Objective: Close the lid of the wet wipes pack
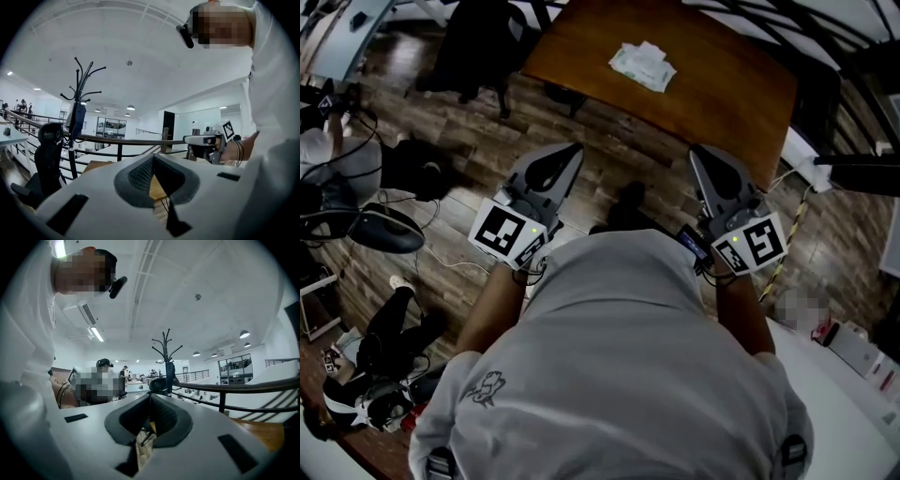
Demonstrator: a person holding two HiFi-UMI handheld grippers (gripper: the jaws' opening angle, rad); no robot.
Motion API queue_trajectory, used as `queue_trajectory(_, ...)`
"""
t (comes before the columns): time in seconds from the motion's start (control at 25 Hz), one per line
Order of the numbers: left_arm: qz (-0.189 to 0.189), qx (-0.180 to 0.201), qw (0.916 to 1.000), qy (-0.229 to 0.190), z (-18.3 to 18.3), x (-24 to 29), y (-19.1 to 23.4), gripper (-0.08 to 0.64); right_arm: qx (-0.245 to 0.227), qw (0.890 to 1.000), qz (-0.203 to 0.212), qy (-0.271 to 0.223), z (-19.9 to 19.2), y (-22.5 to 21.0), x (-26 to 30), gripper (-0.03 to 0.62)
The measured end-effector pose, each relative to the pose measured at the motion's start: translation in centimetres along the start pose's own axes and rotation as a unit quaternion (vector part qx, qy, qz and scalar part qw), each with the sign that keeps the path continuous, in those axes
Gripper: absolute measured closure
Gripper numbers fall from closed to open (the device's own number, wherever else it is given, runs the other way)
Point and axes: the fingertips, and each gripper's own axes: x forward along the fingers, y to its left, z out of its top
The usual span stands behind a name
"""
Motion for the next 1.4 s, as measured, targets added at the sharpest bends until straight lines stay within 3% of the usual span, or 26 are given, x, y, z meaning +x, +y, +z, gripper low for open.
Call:
queue_trajectory(0.24,-0.009,0.003,0.9999,0.005,0.3,5.7,1.7,0.548,-0.008,1.0,-0.014,-0.009,0.6,-5.6,0.7,0.558)
queue_trajectory(0.4,-0.012,0.035,0.9993,0.003,1.7,10.6,2.5,0.548,0.002,1.0,-0.022,-0.016,1.1,-10.0,0.9,0.558)
queue_trajectory(0.64,-0.036,0.031,0.9989,0.003,3.6,17.5,2.7,0.548,0.011,0.999,-0.025,-0.019,1.9,-14.7,0.9,0.558)
queue_trajectory(0.92,-0.066,0.031,0.9974,-0.004,5.3,22.1,2.0,0.548,0.005,1.0,-0.016,-0.025,3.0,-16.6,2.0,0.558)
queue_trajectory(1.24,-0.103,0.038,0.994,-0.001,5.6,24.7,3.1,0.548,0.001,0.998,-0.05,-0.026,3.5,-18.5,2.8,0.558)
queue_trajectory(1.4,-0.125,0.018,0.9919,0.002,5.5,25.7,3.8,0.548,0.005,0.997,-0.068,-0.026,3.5,-18.8,3.2,0.558)
